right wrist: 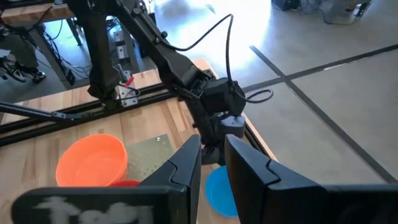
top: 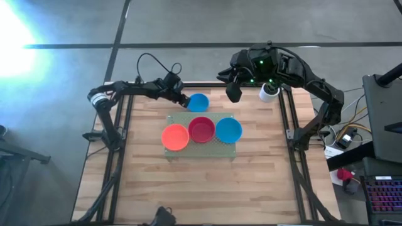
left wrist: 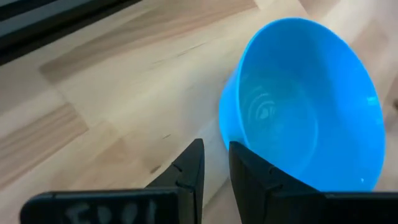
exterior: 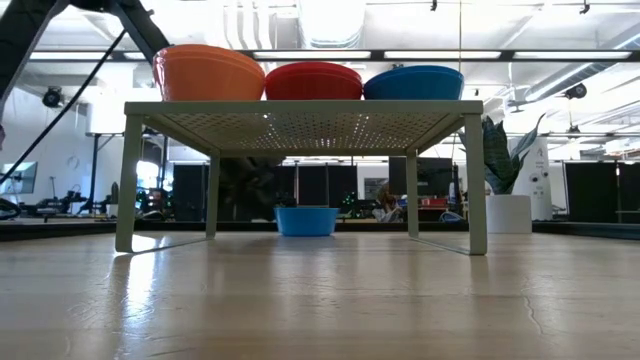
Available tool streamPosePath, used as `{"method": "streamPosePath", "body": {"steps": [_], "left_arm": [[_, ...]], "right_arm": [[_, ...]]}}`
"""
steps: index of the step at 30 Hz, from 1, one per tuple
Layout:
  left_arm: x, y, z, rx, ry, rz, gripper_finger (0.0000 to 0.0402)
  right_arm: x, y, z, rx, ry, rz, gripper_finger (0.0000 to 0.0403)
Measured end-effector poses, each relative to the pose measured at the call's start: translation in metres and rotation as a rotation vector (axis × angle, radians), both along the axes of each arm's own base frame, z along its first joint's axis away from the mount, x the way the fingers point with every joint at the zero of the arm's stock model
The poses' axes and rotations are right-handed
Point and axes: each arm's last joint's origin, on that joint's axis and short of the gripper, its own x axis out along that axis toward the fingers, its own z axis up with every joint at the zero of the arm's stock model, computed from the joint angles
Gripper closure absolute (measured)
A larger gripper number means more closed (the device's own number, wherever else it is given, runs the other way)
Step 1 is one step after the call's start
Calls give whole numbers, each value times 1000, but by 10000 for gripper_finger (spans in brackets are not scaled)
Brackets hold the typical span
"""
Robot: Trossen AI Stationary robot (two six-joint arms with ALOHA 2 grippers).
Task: Pick & Place Mini bowls
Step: Stack the blue bowl on top of the other blue bowls on the shelf
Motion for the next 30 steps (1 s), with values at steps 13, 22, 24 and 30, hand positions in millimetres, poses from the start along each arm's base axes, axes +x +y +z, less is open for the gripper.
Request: {"method": "streamPosePath", "body": {"steps": [13, 22, 24, 30], "left_arm": [[-16, -12, 72, 180, -94, -55, 335], [-55, -54, 138, 303, -125, -110, 335], [-63, -63, 149, 341, -139, -121, 335], [-87, -89, 174, 447, -152, -193, 335]], "right_arm": [[5, -21, -9, 48, 18, -81, 335], [28, -58, -57, 200, 230, -181, 335], [34, -66, -67, 250, 245, -151, 335], [54, -89, -101, 366, 317, -157, 335]]}}
